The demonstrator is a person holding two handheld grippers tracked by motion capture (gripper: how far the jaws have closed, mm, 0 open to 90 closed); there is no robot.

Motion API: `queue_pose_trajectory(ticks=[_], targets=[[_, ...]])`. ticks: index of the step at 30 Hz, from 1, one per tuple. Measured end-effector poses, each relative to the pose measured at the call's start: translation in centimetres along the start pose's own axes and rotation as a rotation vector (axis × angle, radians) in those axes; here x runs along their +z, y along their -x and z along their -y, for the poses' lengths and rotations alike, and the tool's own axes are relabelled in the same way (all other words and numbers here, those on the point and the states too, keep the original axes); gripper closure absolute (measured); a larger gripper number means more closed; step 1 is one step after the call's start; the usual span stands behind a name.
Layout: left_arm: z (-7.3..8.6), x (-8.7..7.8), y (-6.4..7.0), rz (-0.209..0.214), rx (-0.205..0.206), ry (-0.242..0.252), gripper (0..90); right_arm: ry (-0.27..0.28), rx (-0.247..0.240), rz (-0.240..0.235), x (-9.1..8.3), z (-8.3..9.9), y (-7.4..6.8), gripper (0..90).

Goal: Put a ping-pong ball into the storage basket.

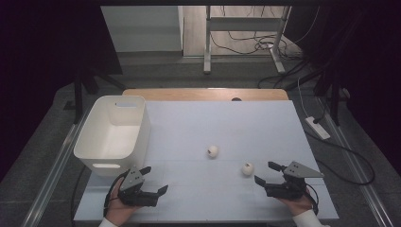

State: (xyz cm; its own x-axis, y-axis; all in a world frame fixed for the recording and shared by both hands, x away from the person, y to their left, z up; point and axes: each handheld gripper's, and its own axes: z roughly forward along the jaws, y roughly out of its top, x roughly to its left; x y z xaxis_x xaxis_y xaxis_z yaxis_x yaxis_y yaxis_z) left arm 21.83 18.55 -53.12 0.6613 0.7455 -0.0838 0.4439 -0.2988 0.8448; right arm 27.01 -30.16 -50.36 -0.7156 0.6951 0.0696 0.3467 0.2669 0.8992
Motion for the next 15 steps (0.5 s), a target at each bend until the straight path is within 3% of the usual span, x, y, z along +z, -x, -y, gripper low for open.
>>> queue_pose_trajectory(ticks=[15], targets=[[-0.01, 0.02, 0.05, -0.001, 0.003, -0.006, 7.8, -0.002, -0.002, 0.0, 0.04, 0.05, 0.07, 18.9]])
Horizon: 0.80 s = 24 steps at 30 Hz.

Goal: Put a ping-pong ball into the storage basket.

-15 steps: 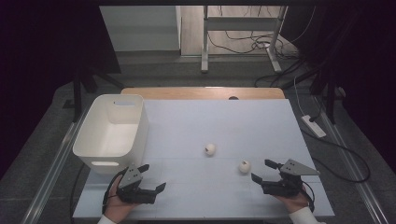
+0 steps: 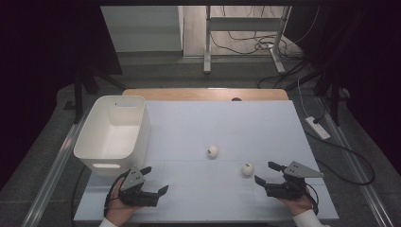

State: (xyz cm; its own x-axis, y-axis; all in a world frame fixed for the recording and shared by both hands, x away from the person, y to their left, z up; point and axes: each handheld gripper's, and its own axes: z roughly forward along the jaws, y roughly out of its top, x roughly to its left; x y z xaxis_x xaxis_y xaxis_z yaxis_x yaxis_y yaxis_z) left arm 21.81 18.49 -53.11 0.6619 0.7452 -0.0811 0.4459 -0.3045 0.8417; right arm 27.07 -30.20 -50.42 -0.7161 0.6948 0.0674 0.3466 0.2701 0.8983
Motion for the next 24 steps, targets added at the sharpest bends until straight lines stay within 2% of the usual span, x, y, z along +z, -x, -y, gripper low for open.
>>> queue_pose_trajectory(ticks=[8, 16, 24], targets=[[-0.2, 0.1, 0.2, 0.004, 0.0, -0.007, 7.8, 0.001, 0.001, -0.005, 0.1, 0.0, 0.0, 18.8], [-0.7, 0.2, 1.0, 0.004, 0.013, -0.012, 7.8, 0.002, 0.004, -0.002, 0.3, -0.1, 0.1, 18.7], [-1.2, 0.3, 1.5, -0.022, 0.005, -0.029, 7.8, -0.008, -0.006, -0.008, 0.7, -0.1, 0.2, 18.6]])
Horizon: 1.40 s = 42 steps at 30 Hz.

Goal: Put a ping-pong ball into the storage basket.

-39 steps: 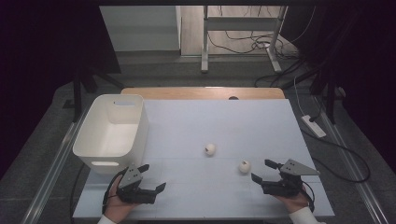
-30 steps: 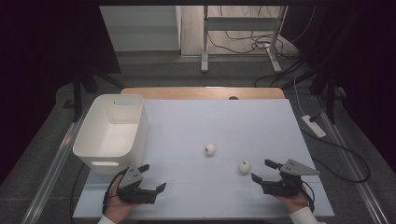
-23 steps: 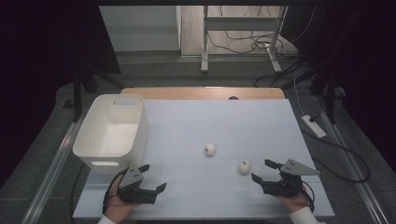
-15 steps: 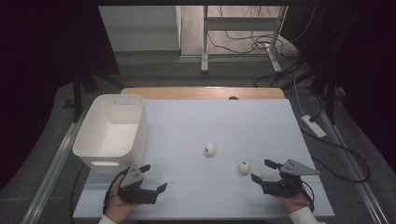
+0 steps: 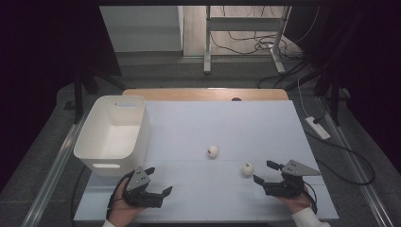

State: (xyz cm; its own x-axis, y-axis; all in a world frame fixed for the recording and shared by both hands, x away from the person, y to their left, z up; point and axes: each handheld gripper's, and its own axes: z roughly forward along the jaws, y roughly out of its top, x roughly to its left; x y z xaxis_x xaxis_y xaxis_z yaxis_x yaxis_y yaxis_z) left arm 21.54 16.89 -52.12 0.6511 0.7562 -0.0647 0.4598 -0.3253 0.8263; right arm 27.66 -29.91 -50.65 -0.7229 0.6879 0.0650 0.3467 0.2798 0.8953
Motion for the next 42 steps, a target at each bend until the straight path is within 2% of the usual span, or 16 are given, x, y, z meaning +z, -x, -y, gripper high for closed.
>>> queue_pose_trajectory(ticks=[10, 17, 21, 27, 42], targets=[[-0.8, 0.3, 0.1, 0.005, -0.005, -0.027, 8.2, 0.004, 0.008, 0.008, -0.3, 0.0, -0.2, 18.6], [-1.7, 0.4, 0.3, 0.013, 0.01, -0.025, 8.2, 0.0, 0.02, 0.016, -0.1, 0.0, -0.2, 18.6], [-2.0, 0.5, 0.5, -0.017, 0.038, -0.041, 8.4, -0.003, 0.016, 0.019, -0.1, 0.1, -0.2, 18.6], [-2.4, 0.8, 0.5, 0.026, 0.017, -0.037, 8.3, -0.007, 0.015, 0.024, -0.1, 0.1, -0.3, 18.6], [-3.8, 1.6, 0.7, 0.037, 0.035, -0.056, 9.0, -0.005, 0.009, 0.023, -0.1, 0.0, -0.3, 18.6]])
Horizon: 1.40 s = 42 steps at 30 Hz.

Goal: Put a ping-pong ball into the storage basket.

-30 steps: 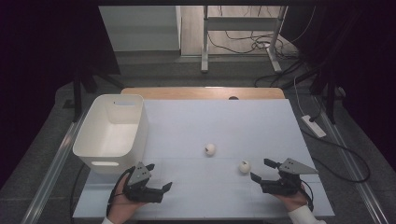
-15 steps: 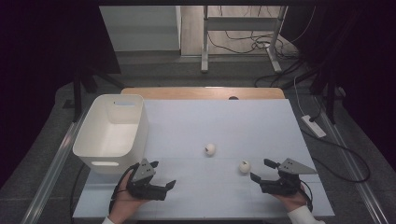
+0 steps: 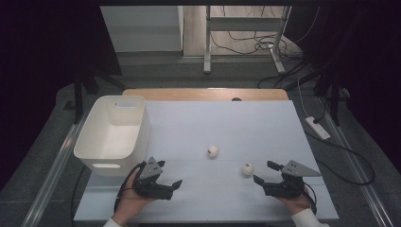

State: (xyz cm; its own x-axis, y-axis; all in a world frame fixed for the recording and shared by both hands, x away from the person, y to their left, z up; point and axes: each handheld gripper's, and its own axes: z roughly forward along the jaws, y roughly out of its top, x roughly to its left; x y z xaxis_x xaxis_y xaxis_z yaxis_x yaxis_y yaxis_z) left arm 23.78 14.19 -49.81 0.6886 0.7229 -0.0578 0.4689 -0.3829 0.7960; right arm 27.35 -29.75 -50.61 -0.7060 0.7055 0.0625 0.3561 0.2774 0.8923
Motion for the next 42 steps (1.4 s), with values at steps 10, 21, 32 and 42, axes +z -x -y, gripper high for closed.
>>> queue_pose_trajectory(ticks=[10, 21, 32, 42], targets=[[-1.0, 0.7, 0.1, 0.011, 0.016, -0.003, 9.2, 0.006, -0.011, 0.002, 0.0, -0.1, 0.0, 18.6], [-2.5, 1.6, 0.0, 0.026, 0.021, -0.015, 9.6, 0.001, -0.015, 0.003, 0.0, -0.1, 0.0, 18.6], [-3.3, 2.1, -0.1, 0.037, 0.025, -0.017, 9.5, 0.002, -0.014, 0.004, 0.0, -0.1, 0.0, 18.7], [-4.0, 2.6, -0.1, 0.042, 0.03, -0.022, 9.5, 0.002, -0.015, 0.003, 0.0, -0.1, 0.0, 18.7]])
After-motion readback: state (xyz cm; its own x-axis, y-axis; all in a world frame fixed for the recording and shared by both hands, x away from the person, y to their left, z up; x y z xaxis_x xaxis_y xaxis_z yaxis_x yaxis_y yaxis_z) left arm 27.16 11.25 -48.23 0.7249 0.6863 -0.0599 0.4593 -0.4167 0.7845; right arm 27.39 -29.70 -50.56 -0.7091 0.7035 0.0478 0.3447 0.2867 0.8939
